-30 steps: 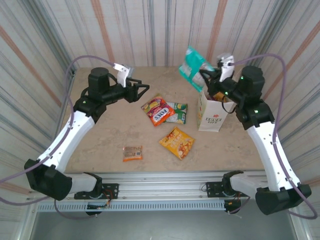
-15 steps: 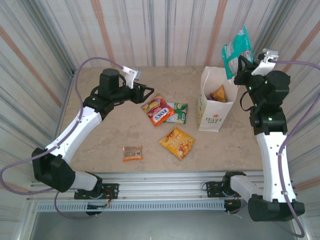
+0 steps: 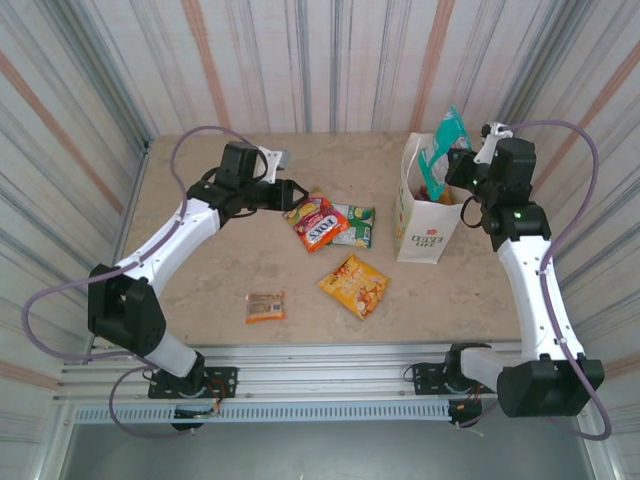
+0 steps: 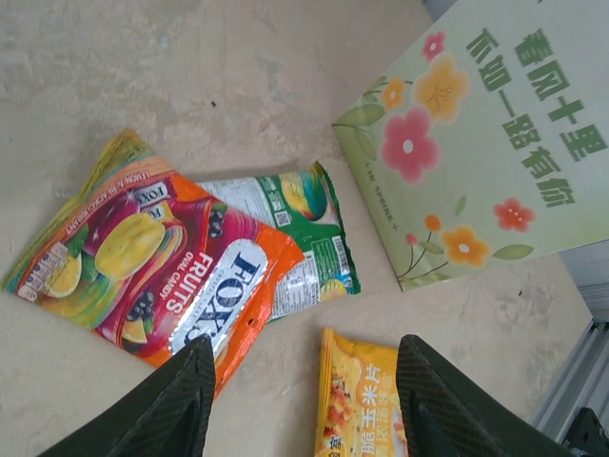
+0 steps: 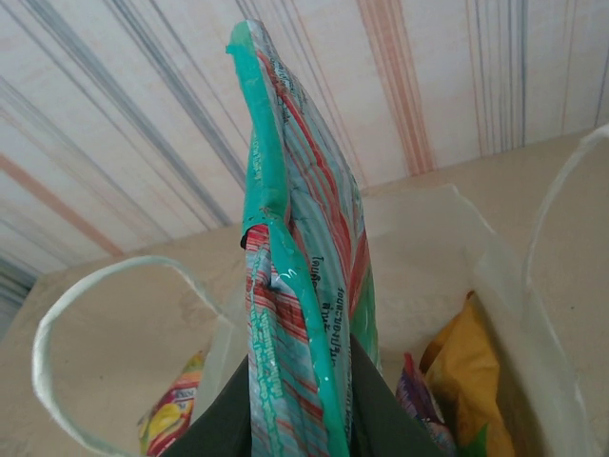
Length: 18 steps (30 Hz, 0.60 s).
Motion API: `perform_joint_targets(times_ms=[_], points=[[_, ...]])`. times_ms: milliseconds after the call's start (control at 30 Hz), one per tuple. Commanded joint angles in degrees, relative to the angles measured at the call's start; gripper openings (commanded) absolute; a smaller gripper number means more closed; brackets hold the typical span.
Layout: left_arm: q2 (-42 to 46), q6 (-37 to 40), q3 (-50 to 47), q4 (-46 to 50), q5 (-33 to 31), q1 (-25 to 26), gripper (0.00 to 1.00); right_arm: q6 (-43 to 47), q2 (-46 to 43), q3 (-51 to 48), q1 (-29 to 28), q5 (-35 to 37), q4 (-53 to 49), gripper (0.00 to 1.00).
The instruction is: Place the snacks into the paper bag
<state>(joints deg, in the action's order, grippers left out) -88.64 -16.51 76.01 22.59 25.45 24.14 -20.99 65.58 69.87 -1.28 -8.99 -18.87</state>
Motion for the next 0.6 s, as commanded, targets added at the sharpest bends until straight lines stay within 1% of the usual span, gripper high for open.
perform_joint_targets(times_ms=[0, 33, 67, 100, 167, 233, 300, 433, 567], points=[[-0.3, 0.0, 1.6, 1.0, 0.7, 0.3, 0.53, -0.9, -1.0, 0.4, -1.1, 0.2, 1.1, 0.1], [-0.3, 0.7, 1.5, 1.0, 0.8, 0.3, 0.53, -0.8, -1.0, 0.5, -1.5, 0.3, 1.0, 0.12], [-0.3, 1.4, 1.3, 0.9, 0.7, 0.4, 0.53, -0.6, -1.0, 0.6, -1.7, 0.4, 0.7, 0.16], [-0.2, 2.1, 1.1, 1.0, 0.6, 0.4, 0.52, -0.4, -1.0, 0.9, -2.0, 0.4, 0.3, 0.22], [0.0, 4.3, 0.8, 1.1, 0.0, 0.9, 0.52, 0.0, -1.0, 1.8, -2.3, 0.5, -1.1, 0.38], [0.2, 7.2, 0.6, 2.0, -2.1, 1.8, 0.51, 0.5, -1.1, 2.6, -2.3, 0.9, -2.1, 0.44], [0.4, 11.7, 0.4, 3.3, -4.8, 3.5, 0.51, 0.9, -1.7, 3.1, -2.3, 1.5, -2.6, 0.47], [-0.2, 20.4, 0.5, 6.1, -11.6, 8.4, 0.51, 1.8, -3.5, 3.1, -2.7, 1.9, -3.1, 0.48], [-3.1, 24.0, 2.0, 9.2, -16.0, 11.7, 0.53, 1.9, -6.3, 0.3, -3.0, 0.1, -0.9, 0.48]])
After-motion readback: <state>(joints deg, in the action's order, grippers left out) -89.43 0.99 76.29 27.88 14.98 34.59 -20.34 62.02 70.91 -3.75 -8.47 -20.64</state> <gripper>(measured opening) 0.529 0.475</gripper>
